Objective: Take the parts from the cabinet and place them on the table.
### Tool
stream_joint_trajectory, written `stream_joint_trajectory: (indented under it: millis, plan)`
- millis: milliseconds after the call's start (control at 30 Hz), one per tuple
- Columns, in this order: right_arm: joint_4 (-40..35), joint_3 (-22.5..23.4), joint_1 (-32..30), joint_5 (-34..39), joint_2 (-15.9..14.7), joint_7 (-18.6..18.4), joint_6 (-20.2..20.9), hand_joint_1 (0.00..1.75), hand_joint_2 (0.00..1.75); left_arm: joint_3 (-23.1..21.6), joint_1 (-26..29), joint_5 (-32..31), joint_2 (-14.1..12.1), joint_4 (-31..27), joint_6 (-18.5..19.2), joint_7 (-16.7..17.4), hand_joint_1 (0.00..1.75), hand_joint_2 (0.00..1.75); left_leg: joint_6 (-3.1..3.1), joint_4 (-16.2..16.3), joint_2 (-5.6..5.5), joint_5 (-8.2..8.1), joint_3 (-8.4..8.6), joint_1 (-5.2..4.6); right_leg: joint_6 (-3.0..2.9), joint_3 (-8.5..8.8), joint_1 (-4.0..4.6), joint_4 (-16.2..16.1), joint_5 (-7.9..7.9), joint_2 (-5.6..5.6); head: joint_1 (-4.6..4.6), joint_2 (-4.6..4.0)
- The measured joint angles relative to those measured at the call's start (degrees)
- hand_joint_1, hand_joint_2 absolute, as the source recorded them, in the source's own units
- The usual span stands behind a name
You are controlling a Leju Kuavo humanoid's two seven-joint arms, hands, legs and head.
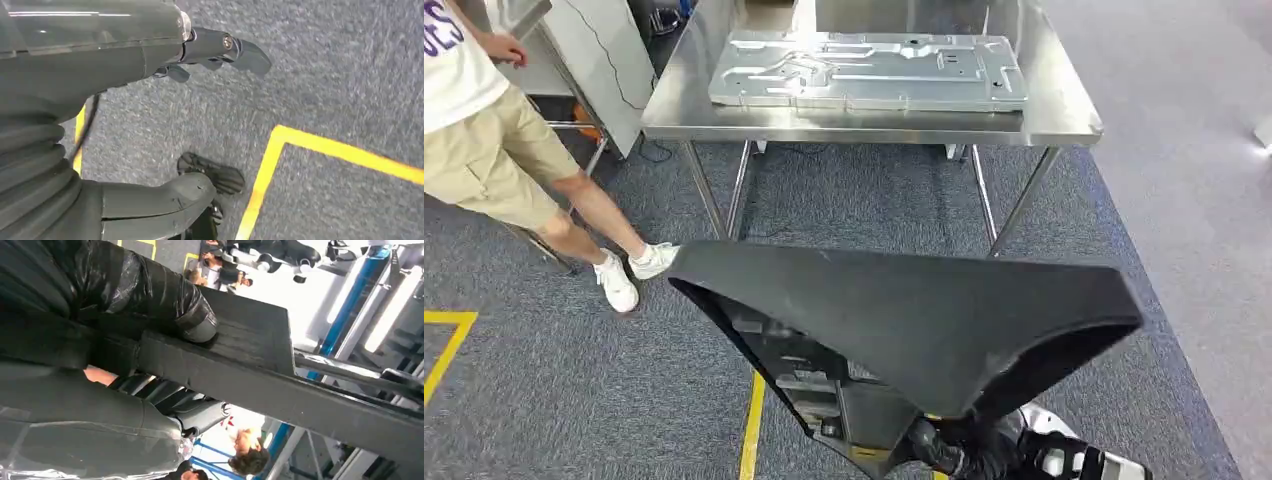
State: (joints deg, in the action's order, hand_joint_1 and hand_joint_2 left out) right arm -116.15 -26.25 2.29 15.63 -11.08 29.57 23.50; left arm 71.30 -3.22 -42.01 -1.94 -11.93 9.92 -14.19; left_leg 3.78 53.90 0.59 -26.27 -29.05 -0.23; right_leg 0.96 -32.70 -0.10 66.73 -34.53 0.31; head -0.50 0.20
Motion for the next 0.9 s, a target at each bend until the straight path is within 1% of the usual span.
stream_joint_trajectory:
  millis: [33,67,100,133,167,200,233,267,300,333,367,400,433,467,500,533,567,600,633,667,700,733,767,800,833,867,900]
  plan:
    - [0.0,0.0,-0.03,0.24,0.0,0.23,0.0,1.75,1.75,0.0,0.03,-0.04,0.06,0.0,0.04,0.0,0.0,1.75,-0.08,0.03,0.06,-0.36,0.23,0.01,0.43,-2.91,-0.18,4.19,-1.61,-0.01,0.0,-0.02]
    - [0.0,0.0,-0.06,0.44,0.0,0.39,0.0,1.75,1.75,0.0,0.09,-0.2,0.09,0.0,0.09,0.0,0.0,1.75,-0.2,0.05,0.15,-0.79,0.65,0.07,0.63,-5.32,-0.4,6.88,-2.29,-0.03,0.0,-0.02]
    - [0.0,0.0,-0.07,0.74,0.0,0.5,0.02,1.75,1.75,0.0,0.08,-0.33,0.11,0.0,0.09,0.0,0.0,1.75,-0.34,0.06,0.26,-1.24,1.2,0.19,0.76,-6.14,-0.59,6.61,-1.42,-0.05,0.0,0.0]
    - [-0.02,0.0,-0.06,0.92,0.02,0.55,0.02,1.75,1.75,0.0,0.08,-0.42,0.11,0.0,0.09,0.0,0.0,1.75,-0.55,0.06,0.4,-1.77,1.98,0.33,0.93,-5.71,-0.75,3.74,1.16,-0.16,0.0,-0.02]
    - [-0.04,0.04,-0.06,1.05,0.07,0.55,0.02,1.75,1.75,0.0,0.04,-0.5,0.11,0.0,0.09,0.0,0.0,1.75,-0.81,0.06,0.54,-2.39,2.88,0.51,1.06,-4.11,-0.85,-1.02,4.63,-0.42,0.0,-0.02]
    - [-0.11,0.15,-0.06,1.18,0.07,0.57,0.09,1.75,1.75,0.0,-0.01,-0.5,0.11,0.0,0.09,0.02,0.0,1.75,-1.18,0.05,0.71,-3.06,3.83,0.69,1.07,-2.15,-0.89,-6.59,8.44,-1.01,0.0,-0.02]
    - [-0.15,0.28,0.0,1.2,0.07,0.57,0.07,1.75,1.75,0.0,0.12,-0.5,0.06,0.0,0.07,0.02,0.0,1.75,-1.66,-0.03,0.69,-3.59,4.18,0.63,0.95,-1.35,-0.86,-10.06,11.28,-1.94,0.02,0.0]
    - [-0.13,0.42,-0.03,1.2,0.07,0.55,0.04,1.75,1.75,0.0,0.03,-0.5,0.02,0.0,0.04,0.02,0.0,1.75,-2.07,0.05,0.6,-4.07,4.57,0.59,0.47,-1.39,-0.61,-9.8,8.43,-1.88,0.02,0.0]
    - [-0.22,0.57,-0.09,1.18,0.15,0.57,0.02,1.75,1.75,0.0,-0.06,-0.5,0.02,0.0,0.04,0.11,0.0,1.75,-2.63,-0.25,0.95,-4.48,4.47,0.57,-0.26,-1.25,-0.39,-9.67,9.01,-1.83,0.0,0.0]
    - [-0.39,0.66,-0.19,1.09,0.15,0.52,0.02,1.75,1.75,0.0,-0.09,-0.5,0.02,0.0,0.04,0.11,0.0,1.75,-2.96,-0.09,1.21,-4.34,5.41,0.54,-0.65,-1.29,-0.4,-9.97,9.75,-1.52,0.07,-0.02]
    - [-0.5,0.68,-0.16,1.09,0.15,0.5,0.02,1.75,1.75,0.0,-0.08,-0.5,0.06,0.0,0.04,0.09,0.0,1.75,-3.48,0.65,1.13,-3.94,5.36,0.5,-1.16,-1.01,-0.5,-9.98,9.65,-1.19,0.02,-0.02]
    - [-0.61,0.68,-0.17,1.09,0.22,0.5,0.02,1.75,1.75,0.0,-0.11,-0.52,0.02,0.0,0.04,0.11,0.0,1.75,-3.69,1.24,1.06,-4.39,5.04,0.66,-1.51,-0.23,-0.74,-10.12,9.57,-0.87,0.02,0.0]
    - [-0.72,0.68,-0.14,1.07,0.26,0.52,0.04,1.75,1.75,0.0,-0.17,-0.5,0.02,0.0,0.04,0.09,0.0,1.75,-3.81,3.38,0.44,-5.24,4.27,0.85,-1.98,0.17,-0.72,-10.24,9.26,-0.93,0.07,-0.02]
    - [-0.83,0.68,-0.14,1.05,0.33,0.52,0.09,1.75,1.75,0.0,-0.23,-0.55,0.02,0.0,0.04,0.13,0.0,1.75,-3.88,6.02,0.23,-6.57,2.76,0.93,-2.23,0.27,-0.67,-10.24,9.09,-0.85,-0.02,-0.02]
    - [-0.83,0.68,-0.16,1.05,0.46,0.57,0.11,1.75,1.75,0.0,-0.24,-0.5,0.02,0.0,0.04,0.11,0.0,1.75,-4.04,11.28,-0.02,-9.09,-0.61,0.95,-2.48,0.35,-0.61,-10.21,8.85,-0.64,-0.02,0.0]
    - [-0.83,0.68,-0.21,0.94,0.46,0.57,0.15,1.75,1.75,0.0,-0.17,-0.52,0.02,0.0,0.04,0.13,0.0,1.75,-4.31,15.55,-0.05,-11.12,-3.47,0.94,-2.54,0.45,-0.54,-10.16,8.59,-0.45,-0.04,-0.02]
    - [-0.83,0.68,-0.28,0.94,0.46,0.59,0.2,1.75,1.75,0.0,-0.06,-0.52,0.02,0.0,0.04,0.13,0.0,1.75,-4.46,18.06,-0.05,-12.13,-5.38,0.94,-2.54,0.55,-0.49,-10.11,8.38,-0.3,-0.02,-0.02]
    - [-0.83,0.68,-0.37,0.92,0.46,0.59,0.26,1.75,1.75,0.0,0.12,-0.52,0.02,0.0,0.04,0.2,0.0,1.75,-4.5,19.5,-0.05,-11.88,-7.37,0.94,-2.52,1.02,-0.41,-10.1,7.92,-0.04,-0.04,-0.02]
    - [-0.83,0.68,-0.39,0.92,0.46,0.59,0.28,1.75,1.75,0.0,0.18,-0.52,0.04,0.0,0.04,0.2,0.0,1.75,-4.28,18.18,-0.06,-10.45,-7.47,0.94,-2.48,1.46,-0.35,-10.1,7.61,0.06,-0.04,0.0]
    - [-0.83,0.68,-0.39,0.92,0.46,0.59,0.31,1.75,1.75,0.0,0.18,-0.52,0.02,0.0,0.04,0.18,0.0,1.75,-4.02,13.94,-0.06,-7.0,-6.44,0.92,-2.45,2.22,-0.24,-10.1,7.09,0.14,-0.04,-0.02]
    - [-0.83,0.68,-0.39,0.92,0.48,0.59,0.33,1.75,1.75,0.0,0.17,-0.52,0.0,0.0,0.04,0.18,0.0,1.75,-3.34,8.7,-0.08,-3.04,-4.81,0.76,-2.35,3.04,-0.12,-10.13,6.62,0.14,-0.04,0.0]
    - [-0.83,0.68,-0.38,0.9,0.48,0.59,0.33,1.75,1.75,0.0,0.23,-0.52,-0.11,0.0,0.04,0.18,0.0,1.75,-2.47,3.72,-0.08,0.91,-3.45,0.44,-2.24,3.64,-0.12,-10.26,6.12,0.13,-0.02,-0.02]
    - [-0.79,0.68,-0.4,0.9,0.48,0.57,0.33,1.75,1.75,0.0,0.21,-0.52,-0.4,0.0,0.02,0.18,0.0,1.75,-2.37,3.41,-0.11,0.21,-3.54,0.08,-1.96,4.15,-0.13,-10.43,5.99,0.13,0.02,-0.02]
    - [-0.81,0.7,-0.4,0.87,0.48,0.63,0.33,1.75,1.75,0.0,0.19,-0.59,-0.28,0.0,0.05,0.18,0.0,1.75,-2.23,2.73,-0.18,-1.24,-3.74,-0.17,-1.68,3.81,-0.33,-10.54,5.96,0.4,-0.07,-0.02]
    - [-0.83,0.7,-0.38,0.85,0.57,0.63,0.35,1.75,1.75,0.0,0.27,-0.59,-0.35,0.0,0.04,0.18,0.0,1.75,-1.66,2.51,-0.26,-0.15,-3.41,-0.37,-1.14,3.83,-0.36,-10.76,5.77,0.4,-0.07,-0.02]
    - [-0.81,0.7,-0.51,0.85,0.61,0.66,0.35,1.75,1.75,0.0,0.36,-0.59,-0.53,0.0,0.04,0.17,0.0,1.75,-1.29,2.17,-0.27,0.23,-3.47,-0.36,-0.72,3.88,-0.28,-9.71,6.36,0.36,-0.09,-0.02]
    - [-0.87,0.77,-0.44,0.87,0.61,0.7,0.35,1.75,1.75,0.02,0.34,-0.57,-0.53,0.0,0.02,0.13,0.0,1.75,-1.0,1.89,-0.4,0.26,-2.82,0.03,-0.35,4.22,-0.06,-9.6,6.39,0.35,-0.07,0.0]
